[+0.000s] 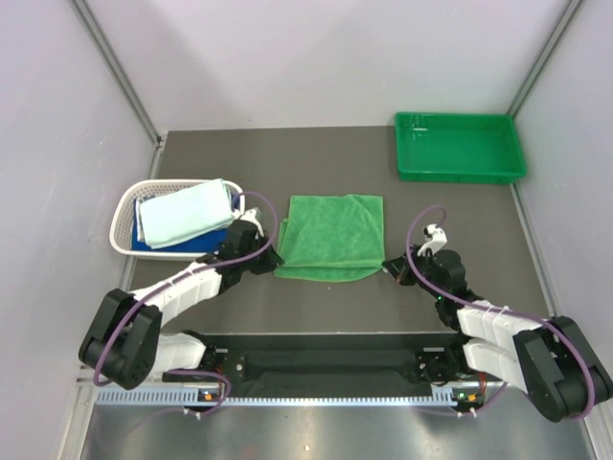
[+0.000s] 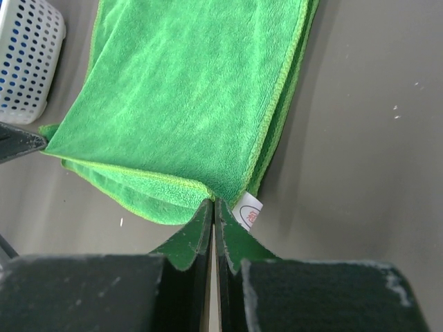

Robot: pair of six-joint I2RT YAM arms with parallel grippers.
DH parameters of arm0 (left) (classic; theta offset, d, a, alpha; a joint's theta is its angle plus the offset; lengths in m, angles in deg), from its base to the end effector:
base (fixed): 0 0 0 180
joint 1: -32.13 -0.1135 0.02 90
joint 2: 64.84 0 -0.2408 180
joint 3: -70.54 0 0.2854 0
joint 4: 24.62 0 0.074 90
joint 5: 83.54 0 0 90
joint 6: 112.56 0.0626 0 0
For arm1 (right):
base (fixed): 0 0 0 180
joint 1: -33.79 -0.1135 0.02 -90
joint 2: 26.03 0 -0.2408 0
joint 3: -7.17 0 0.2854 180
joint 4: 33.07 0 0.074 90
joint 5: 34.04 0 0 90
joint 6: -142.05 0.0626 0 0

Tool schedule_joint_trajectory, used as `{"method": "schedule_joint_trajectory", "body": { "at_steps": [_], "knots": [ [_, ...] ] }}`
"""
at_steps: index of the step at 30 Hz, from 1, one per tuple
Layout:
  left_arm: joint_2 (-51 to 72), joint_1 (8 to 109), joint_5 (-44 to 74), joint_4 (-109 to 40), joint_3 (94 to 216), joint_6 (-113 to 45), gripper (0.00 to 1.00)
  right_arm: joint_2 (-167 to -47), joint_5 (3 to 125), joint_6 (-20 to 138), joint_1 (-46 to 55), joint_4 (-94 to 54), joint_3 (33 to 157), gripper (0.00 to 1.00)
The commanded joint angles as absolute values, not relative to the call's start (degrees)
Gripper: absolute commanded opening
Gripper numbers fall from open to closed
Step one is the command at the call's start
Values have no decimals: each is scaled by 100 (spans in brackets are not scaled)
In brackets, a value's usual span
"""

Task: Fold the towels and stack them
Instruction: Fold the towel

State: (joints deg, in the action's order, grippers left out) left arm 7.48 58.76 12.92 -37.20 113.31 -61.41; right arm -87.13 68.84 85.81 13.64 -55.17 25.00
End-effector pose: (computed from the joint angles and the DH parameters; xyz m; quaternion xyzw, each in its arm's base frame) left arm 0.2616 -0.1390 0.1108 -0.0744 0.9098 -0.2624 0.3129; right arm 0.2180 0.0949 0.0799 0.0342 0.8215 0.3371 0.4587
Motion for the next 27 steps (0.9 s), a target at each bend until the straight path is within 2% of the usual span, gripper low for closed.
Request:
{"method": "schedule_joint_trajectory", "body": {
  "at_steps": [1, 5, 10, 14, 16, 20, 23, 27],
  "knots": [
    [556, 5894, 1025, -3647, 11484, -6123, 0, -8641, 6739, 8589, 1304, -5724, 2659, 0],
    [740, 5894, 770, -3868, 11976, -5965, 0, -8509, 6572, 8423, 1304, -5119, 3142, 0],
    [1258, 5789, 23, -3781, 13266, -5553, 0, -9096, 6255, 7966, 1427, -4371, 4713, 0],
    [2477, 5472, -101, -3904, 15327, -5114, 0, -10507, 6369, 7684, 1874, -3922, 6426, 0],
    [3250, 5253, -57, -3930, 16104, -4981, 0, -11099, 6579, 7640, 2111, -3694, 7656, 0],
    [4676, 4848, 153, -4141, 18570, -4840, 0, -12845, 6843, 7613, 2384, -3281, 10166, 0],
    [5713, 4611, 496, -4351, 20064, -4866, 0, -13769, 7046, 7683, 2534, -2990, 11565, 0],
    [6392, 4444, 611, -4256, 20941, -4901, 0, -14511, 7160, 7693, 2623, -2771, 12756, 0]
  ]
}}
